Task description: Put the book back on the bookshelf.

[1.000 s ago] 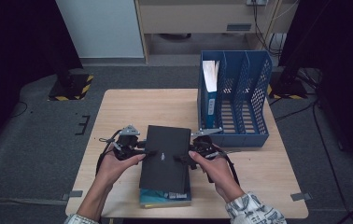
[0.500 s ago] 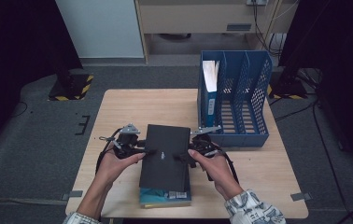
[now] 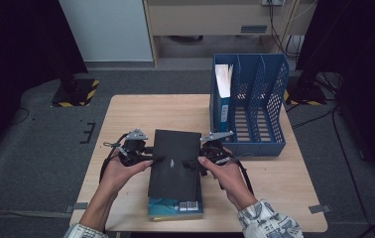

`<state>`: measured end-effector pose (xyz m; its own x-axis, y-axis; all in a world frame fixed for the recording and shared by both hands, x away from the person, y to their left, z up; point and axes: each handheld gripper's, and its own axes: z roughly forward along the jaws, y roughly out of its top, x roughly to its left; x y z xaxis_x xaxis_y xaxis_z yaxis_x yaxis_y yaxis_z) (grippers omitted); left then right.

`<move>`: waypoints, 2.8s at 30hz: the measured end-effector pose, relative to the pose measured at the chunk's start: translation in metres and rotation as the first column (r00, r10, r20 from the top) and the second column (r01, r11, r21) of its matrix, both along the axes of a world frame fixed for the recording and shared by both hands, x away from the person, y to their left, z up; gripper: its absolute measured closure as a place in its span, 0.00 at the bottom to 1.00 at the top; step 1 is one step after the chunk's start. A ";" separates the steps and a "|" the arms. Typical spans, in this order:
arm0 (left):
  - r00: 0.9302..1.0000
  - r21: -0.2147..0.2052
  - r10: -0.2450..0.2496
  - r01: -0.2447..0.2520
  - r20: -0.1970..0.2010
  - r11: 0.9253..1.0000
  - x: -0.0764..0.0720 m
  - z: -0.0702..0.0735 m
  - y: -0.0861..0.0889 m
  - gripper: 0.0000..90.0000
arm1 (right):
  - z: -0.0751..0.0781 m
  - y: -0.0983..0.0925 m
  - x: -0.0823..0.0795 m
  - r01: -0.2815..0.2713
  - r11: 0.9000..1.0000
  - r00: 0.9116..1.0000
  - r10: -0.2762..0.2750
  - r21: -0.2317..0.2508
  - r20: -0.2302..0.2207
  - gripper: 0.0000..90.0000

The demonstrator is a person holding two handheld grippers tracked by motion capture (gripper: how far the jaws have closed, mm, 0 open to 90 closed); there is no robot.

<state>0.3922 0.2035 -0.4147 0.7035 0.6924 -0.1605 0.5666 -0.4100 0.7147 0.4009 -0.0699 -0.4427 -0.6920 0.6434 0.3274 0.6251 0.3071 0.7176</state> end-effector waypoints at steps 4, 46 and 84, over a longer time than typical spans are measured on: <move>1.000 0.004 0.001 -0.001 0.002 1.000 -0.001 0.002 -0.001 0.54 | 0.002 0.000 -0.001 -0.001 1.000 1.000 0.001 -0.006 0.010 0.20; 1.000 0.018 0.000 0.000 0.023 1.000 0.027 0.022 0.006 0.63 | 0.020 0.006 0.028 0.012 1.000 0.997 -0.011 -0.018 0.076 0.26; 0.994 0.025 0.044 -0.047 0.096 0.999 0.053 0.044 0.001 0.68 | 0.047 0.018 0.069 0.043 0.996 0.983 -0.029 -0.074 0.182 0.29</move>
<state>0.4452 0.2046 -0.3710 0.6824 0.7272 -0.0746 0.5150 -0.4058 0.7550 0.4697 -0.0520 -0.3958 -0.7111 0.6875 0.1474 0.4991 0.3460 0.7945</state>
